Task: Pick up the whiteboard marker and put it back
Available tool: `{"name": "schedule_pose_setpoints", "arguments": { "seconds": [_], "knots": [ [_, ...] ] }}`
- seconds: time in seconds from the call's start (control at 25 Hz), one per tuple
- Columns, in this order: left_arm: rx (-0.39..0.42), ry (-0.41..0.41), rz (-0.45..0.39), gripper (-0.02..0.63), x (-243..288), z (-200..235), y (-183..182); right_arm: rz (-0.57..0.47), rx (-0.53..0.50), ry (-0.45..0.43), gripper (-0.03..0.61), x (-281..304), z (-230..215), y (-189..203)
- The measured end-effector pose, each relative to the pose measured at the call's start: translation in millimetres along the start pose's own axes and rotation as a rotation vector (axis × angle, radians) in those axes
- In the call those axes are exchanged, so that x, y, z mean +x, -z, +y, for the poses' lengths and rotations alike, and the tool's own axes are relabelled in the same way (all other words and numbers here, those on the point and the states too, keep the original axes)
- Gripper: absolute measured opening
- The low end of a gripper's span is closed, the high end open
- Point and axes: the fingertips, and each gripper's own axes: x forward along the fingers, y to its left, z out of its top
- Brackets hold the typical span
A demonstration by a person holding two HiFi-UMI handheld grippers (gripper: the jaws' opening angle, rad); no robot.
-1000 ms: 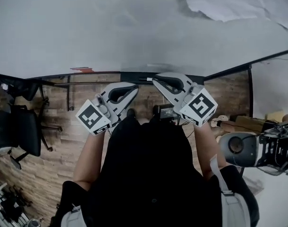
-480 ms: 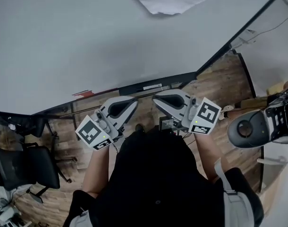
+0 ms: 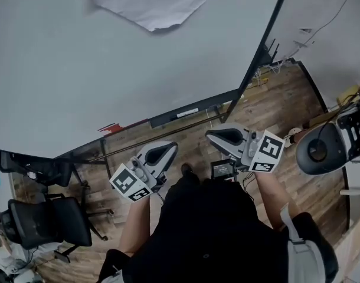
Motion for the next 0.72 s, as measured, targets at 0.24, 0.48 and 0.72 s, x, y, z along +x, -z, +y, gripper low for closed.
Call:
{"name": "schedule_pose_setpoints", "arguments": {
  "seconds": [0.24, 0.48, 0.72],
  "knots": [
    [-0.026, 0.013, 0.007, 0.011, -0.3, -66.5, 26.3, 0.021, 0.028, -0.009, 0.018, -38.6, 44.1, 27.9],
    [-0.065, 0.022, 0.047, 0.011, 0.5, -104.0, 58.8, 0.000, 0.058, -0.041, 0.018, -58.9, 68.1, 52.6],
    [-0.079, 0.031, 0.048, 0.011, -8.5, -115.3, 75.3, 0.014, 0.052, -0.046, 0.018, -64.2, 82.9, 74.5]
  ]
}}
